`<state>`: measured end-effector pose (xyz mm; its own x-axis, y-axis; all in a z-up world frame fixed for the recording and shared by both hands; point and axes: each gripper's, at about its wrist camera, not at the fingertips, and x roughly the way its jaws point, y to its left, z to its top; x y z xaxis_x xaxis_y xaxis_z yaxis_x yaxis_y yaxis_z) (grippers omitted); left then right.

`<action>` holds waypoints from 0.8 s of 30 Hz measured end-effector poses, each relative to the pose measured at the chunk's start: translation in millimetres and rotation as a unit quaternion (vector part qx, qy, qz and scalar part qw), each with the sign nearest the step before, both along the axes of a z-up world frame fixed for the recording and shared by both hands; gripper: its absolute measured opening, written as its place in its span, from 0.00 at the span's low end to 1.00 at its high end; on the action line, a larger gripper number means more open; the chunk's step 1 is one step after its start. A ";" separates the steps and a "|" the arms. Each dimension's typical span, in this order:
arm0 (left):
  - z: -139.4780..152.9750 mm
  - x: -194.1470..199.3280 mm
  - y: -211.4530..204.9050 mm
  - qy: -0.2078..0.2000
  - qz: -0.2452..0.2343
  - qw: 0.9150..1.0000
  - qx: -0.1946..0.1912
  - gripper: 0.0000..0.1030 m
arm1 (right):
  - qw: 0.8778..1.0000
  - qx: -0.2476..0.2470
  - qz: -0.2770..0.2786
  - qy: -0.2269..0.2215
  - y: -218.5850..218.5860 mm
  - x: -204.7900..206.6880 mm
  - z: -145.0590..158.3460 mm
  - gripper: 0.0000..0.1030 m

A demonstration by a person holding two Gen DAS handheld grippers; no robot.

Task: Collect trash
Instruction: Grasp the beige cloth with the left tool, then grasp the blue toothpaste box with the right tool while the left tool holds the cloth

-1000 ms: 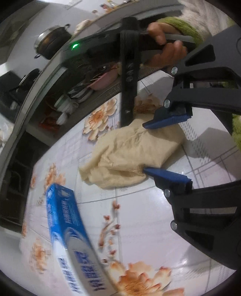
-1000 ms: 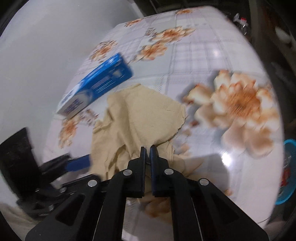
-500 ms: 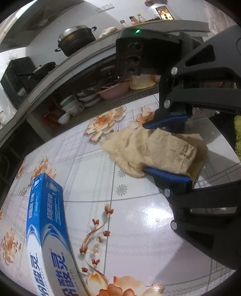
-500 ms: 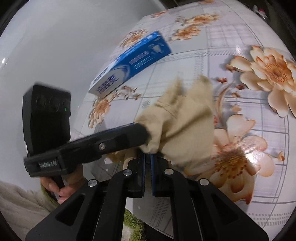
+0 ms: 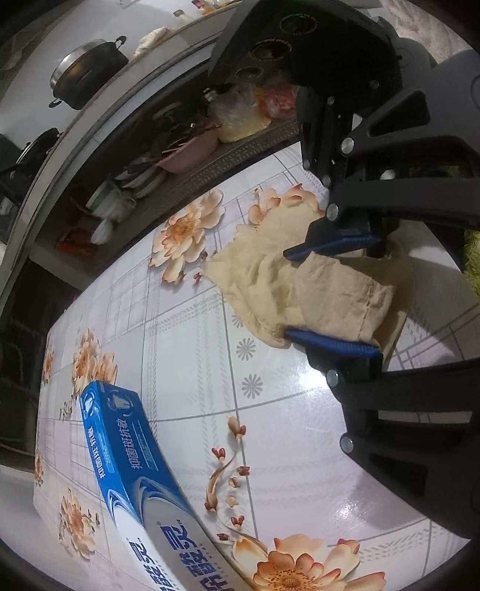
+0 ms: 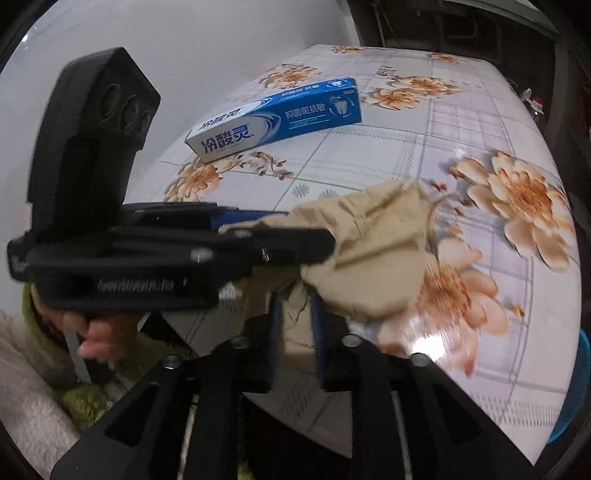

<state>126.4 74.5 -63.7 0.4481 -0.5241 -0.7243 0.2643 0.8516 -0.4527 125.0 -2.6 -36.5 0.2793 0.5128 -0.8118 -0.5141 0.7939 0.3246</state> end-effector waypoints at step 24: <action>4.0 -29.1 -22.4 -0.044 -0.036 0.993 0.101 0.11 | 0.993 0.078 -0.086 -0.023 -36.3 70.3 75.5 0.64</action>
